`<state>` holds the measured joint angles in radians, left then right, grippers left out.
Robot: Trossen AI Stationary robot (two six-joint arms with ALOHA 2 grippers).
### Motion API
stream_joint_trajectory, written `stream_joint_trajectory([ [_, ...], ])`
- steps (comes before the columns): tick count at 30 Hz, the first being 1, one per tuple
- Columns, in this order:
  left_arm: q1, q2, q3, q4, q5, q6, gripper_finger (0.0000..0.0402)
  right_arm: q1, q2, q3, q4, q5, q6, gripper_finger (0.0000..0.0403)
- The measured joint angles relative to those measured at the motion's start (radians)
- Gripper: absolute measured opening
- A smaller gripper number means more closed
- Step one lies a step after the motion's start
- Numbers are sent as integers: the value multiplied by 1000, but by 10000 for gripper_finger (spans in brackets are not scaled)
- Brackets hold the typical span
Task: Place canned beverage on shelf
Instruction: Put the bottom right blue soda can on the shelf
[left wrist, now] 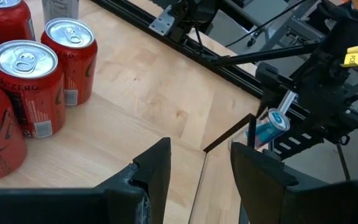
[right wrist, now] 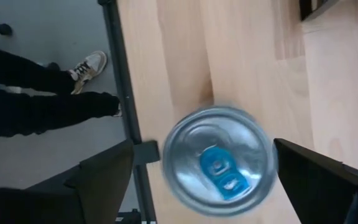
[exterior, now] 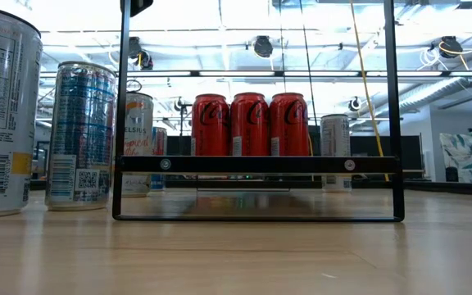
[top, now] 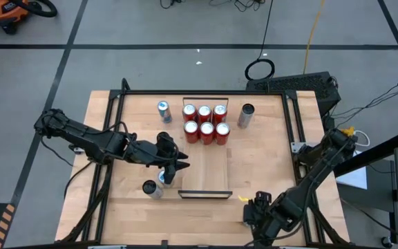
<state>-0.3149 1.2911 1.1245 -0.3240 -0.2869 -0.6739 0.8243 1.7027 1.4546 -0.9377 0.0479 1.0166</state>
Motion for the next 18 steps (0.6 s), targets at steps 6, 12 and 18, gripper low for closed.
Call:
stream_joint_trajectory([
  [6,0,0,0,0,-5,0,168,-26,0,0,-35,1,-23,354],
  [12,0,0,0,0,-6,0,168,-39,0,0,-41,0,-69,354],
  [18,0,0,0,0,-6,0,168,-40,0,0,-40,-1,-79,354],
])
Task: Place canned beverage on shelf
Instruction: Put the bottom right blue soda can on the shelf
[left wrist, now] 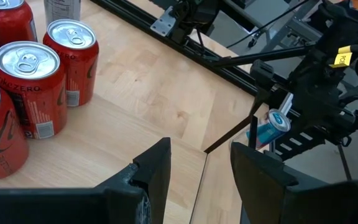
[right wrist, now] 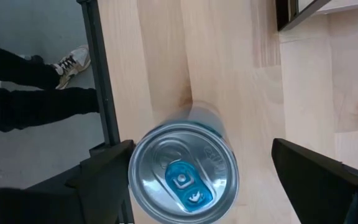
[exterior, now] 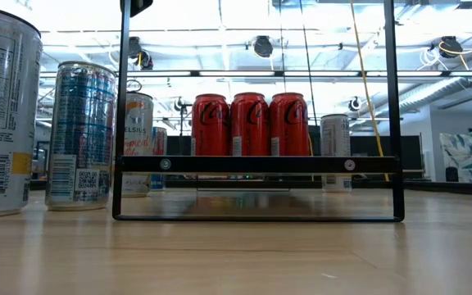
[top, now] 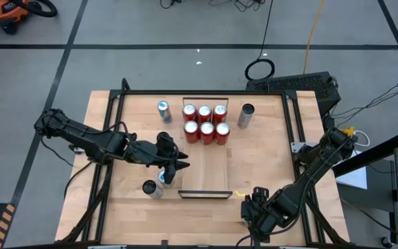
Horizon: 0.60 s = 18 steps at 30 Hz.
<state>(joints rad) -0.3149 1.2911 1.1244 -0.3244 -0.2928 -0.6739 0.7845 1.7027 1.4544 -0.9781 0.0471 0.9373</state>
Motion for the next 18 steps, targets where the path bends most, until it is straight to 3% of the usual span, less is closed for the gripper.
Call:
stream_joint_trajectory([
  [12,0,0,0,-1,0,0,168,0,27,0,20,-26,-6,349],
  [18,0,0,0,-7,0,0,168,0,27,0,20,-33,-10,284],
])
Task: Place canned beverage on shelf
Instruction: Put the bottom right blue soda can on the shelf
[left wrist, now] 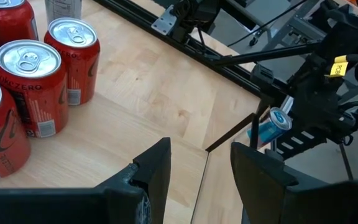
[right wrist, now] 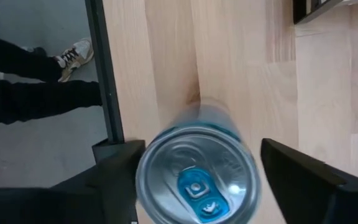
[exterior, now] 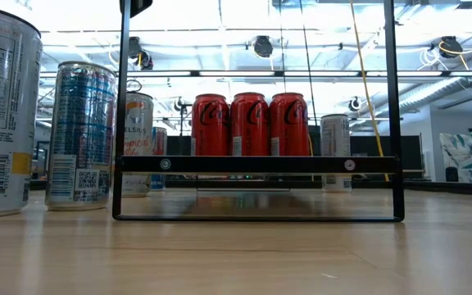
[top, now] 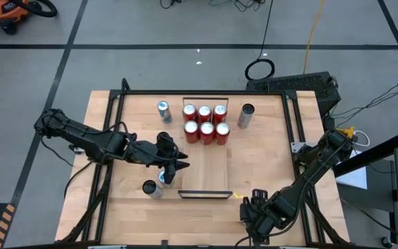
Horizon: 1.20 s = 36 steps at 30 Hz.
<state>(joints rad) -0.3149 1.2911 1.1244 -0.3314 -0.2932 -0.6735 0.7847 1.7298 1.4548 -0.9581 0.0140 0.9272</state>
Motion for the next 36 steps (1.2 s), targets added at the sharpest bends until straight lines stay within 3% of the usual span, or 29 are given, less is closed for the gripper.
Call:
stream_joint_trajectory([
  [5,0,0,0,-10,0,0,168,0,-1,0,1,6,-9,231],
  [9,0,0,0,-12,0,0,168,0,-2,0,0,8,-29,211],
  [20,0,0,0,4,1,-2,168,0,-77,0,-7,5,-49,209],
  [31,0,0,0,220,57,2,168,-55,-280,33,-20,6,-72,208],
  [36,0,0,0,322,61,81,168,-112,-334,98,-34,8,-130,208],
])
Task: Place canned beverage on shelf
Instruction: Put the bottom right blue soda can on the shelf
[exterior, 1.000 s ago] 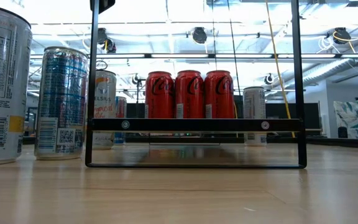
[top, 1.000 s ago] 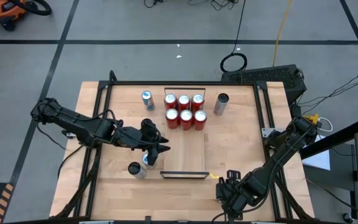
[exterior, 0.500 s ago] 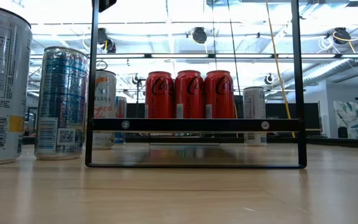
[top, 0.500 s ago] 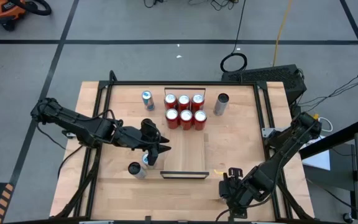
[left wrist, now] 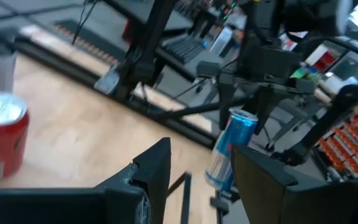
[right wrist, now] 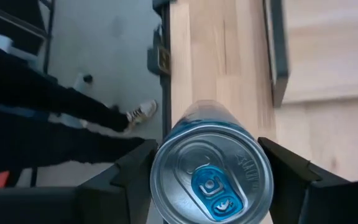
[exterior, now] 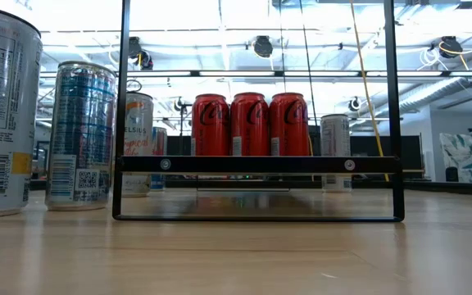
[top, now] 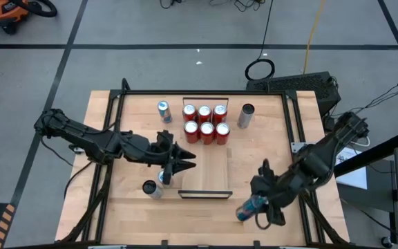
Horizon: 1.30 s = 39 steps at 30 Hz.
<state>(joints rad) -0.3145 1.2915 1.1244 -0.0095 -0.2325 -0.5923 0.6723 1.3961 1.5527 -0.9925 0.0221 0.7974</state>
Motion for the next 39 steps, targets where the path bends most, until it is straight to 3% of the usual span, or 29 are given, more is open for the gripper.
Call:
stream_joint_trajectory([
  [10,6,0,0,172,1,58,186,-112,-18,166,-4,3,-195,208],
  [17,6,0,0,314,-3,141,273,-201,-18,263,-5,63,-452,208],
  [25,34,0,0,302,-37,215,360,-291,-17,288,78,142,-852,208],
  [30,65,0,0,244,-17,240,366,-346,-11,288,152,137,-960,208],
  [35,98,0,0,182,104,233,366,-388,-10,287,201,133,-1002,208],
  [39,122,0,0,170,124,233,366,-411,-11,287,219,109,-1005,208],
])
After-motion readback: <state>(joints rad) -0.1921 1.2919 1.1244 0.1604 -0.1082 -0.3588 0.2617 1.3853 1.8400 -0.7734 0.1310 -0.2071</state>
